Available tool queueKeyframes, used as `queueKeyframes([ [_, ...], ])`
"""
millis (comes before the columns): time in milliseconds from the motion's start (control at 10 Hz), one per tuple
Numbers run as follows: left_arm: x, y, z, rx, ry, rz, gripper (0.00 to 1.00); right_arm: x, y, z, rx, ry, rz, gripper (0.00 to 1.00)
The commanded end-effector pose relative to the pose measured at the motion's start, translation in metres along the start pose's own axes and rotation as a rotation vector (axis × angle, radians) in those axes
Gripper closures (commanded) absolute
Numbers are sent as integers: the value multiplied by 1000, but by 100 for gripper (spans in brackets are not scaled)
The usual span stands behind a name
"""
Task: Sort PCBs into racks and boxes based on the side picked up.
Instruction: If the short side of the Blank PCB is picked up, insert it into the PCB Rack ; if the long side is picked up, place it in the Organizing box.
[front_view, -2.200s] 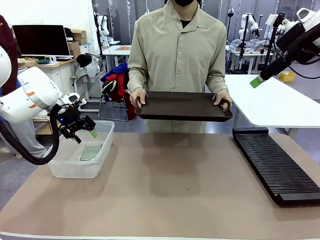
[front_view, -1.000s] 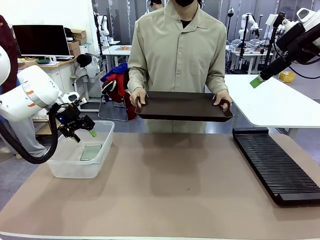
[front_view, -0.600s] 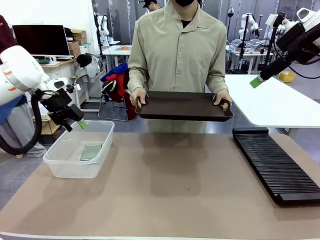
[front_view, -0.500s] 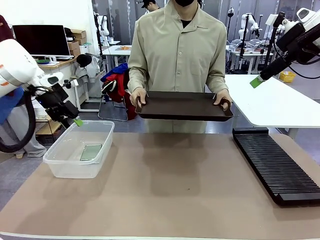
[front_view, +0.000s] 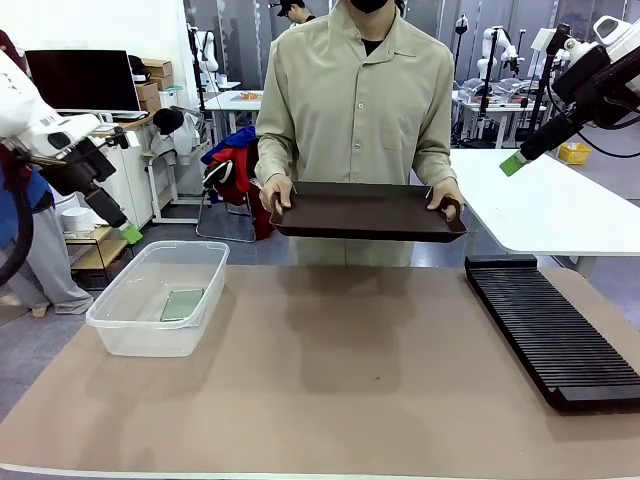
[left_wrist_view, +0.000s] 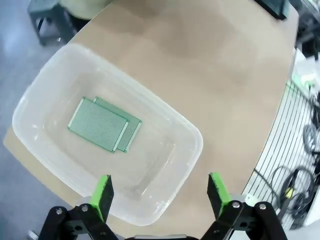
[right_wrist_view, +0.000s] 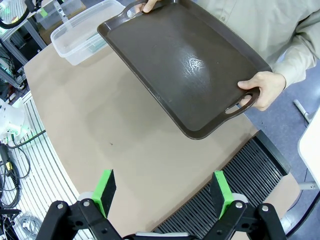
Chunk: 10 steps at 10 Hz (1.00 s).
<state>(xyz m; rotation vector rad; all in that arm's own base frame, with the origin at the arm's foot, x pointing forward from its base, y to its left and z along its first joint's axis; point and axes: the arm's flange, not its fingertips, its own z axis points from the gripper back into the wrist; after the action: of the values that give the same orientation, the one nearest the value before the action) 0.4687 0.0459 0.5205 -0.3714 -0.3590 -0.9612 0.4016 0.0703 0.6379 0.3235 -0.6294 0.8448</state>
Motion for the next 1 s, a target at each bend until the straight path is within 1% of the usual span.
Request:
queueKeyframes([
  [0, -13, -10, 7, -35, -48, -121, 0, -1, 0, 0, 16, -9, 0, 0],
  [100, -13, -9, 15, -58, -69, -88, 0, -1, 0, 0, 16, -9, 0, 0],
  [200, -3, -7, 8, -2, -14, -70, 0, -1, 0, 0, 16, -9, 0, 0],
  [400, -3, -7, 8, -2, -14, -70, 0, -1, 0, 0, 16, -9, 0, 0],
  [500, -7, -9, 14, -13, -28, -91, 0, -1, 0, 0, 16, -9, 0, 0],
  [600, -5, -4, 5, -158, -137, -156, 0, -1, 0, 0, 16, -9, 0, 0],
  [700, -7, -2, 5, -196, -216, -188, 0, -1, 0, 0, 16, -9, 0, 0],
  [900, -8, 1, 11, -207, -309, -264, 0, -1, 0, 0, 16, -9, 0, 0],
])
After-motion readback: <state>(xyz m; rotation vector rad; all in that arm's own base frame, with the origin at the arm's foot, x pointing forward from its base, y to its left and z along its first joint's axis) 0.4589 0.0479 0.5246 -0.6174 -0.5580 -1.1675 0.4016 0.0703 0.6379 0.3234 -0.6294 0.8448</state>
